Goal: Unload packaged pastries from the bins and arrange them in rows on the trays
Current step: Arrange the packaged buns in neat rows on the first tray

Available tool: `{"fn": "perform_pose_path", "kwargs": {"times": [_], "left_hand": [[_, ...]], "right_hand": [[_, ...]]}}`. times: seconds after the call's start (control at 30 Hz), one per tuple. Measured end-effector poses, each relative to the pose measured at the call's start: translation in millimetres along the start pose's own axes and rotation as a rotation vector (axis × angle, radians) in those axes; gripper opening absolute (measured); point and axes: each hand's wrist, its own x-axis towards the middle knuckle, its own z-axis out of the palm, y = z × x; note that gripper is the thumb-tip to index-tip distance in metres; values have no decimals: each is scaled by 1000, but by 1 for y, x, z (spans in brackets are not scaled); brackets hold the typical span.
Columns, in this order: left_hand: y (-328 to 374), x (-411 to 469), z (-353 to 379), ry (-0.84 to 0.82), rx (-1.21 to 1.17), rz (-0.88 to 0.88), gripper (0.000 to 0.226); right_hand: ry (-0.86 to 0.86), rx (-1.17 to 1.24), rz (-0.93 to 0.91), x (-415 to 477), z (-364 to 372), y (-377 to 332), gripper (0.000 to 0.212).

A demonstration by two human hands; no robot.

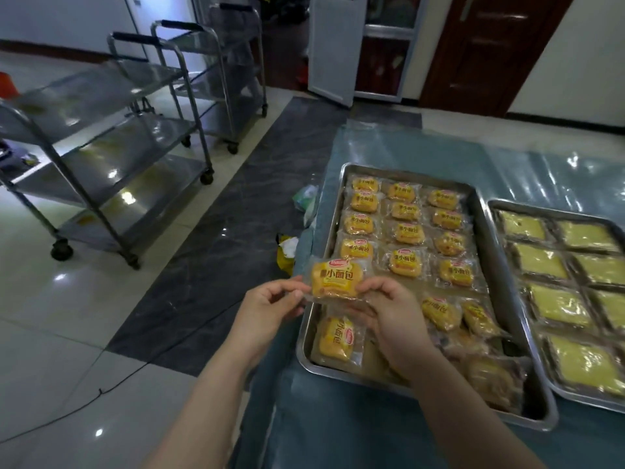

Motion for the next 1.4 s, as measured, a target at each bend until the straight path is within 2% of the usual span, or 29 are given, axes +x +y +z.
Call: {"fn": "perform_pose_path", "kwargs": {"times": [0.13, 0.2, 0.37, 0.53, 0.7, 0.8, 0.9, 0.97, 1.07, 1.13, 1.2, 1.3, 1.4], "left_hand": [[-2, 12, -11, -85, -155, -108, 29], [-3, 17, -10, -128, -242, -158, 24], [-12, 32, 6, -125, -181, -168, 13], [-26, 49, 18, -22, -40, -190, 19], [-45, 53, 34, 65, 158, -171, 22], [-53, 60, 45, 68, 383, -14, 30], [-63, 69, 60, 64, 650, 216, 39], [-68, 76, 74, -27, 764, 313, 47], [-83, 91, 91, -252, 960, 296, 54], [-93, 100, 92, -332, 1130, 258, 56], [-100, 105, 88, -370, 1268, 275, 58], [-104, 109, 87, -375, 1354, 272, 58], [-108, 110, 88, -380, 1418, 275, 61]], "right_hand": [[5, 110, 63, 2, 1, 6, 28], [31, 82, 58, 3, 1, 6, 20], [85, -130, 38, 5, -9, 9, 6], [167, -242, 63, 7, -19, 13, 22], [328, -433, -5, 28, -33, 20, 25], [429, -561, -25, 54, -43, 24, 24], [373, -750, 22, 81, -52, 27, 23], [272, -958, 37, 96, -55, 28, 23], [105, -1280, -37, 108, -57, 33, 18], [64, -1418, -76, 109, -62, 33, 25], [90, -1478, -85, 107, -71, 28, 31], [102, -1527, -120, 99, -88, 18, 31], [193, -1568, -135, 85, -105, 12, 34]]}}
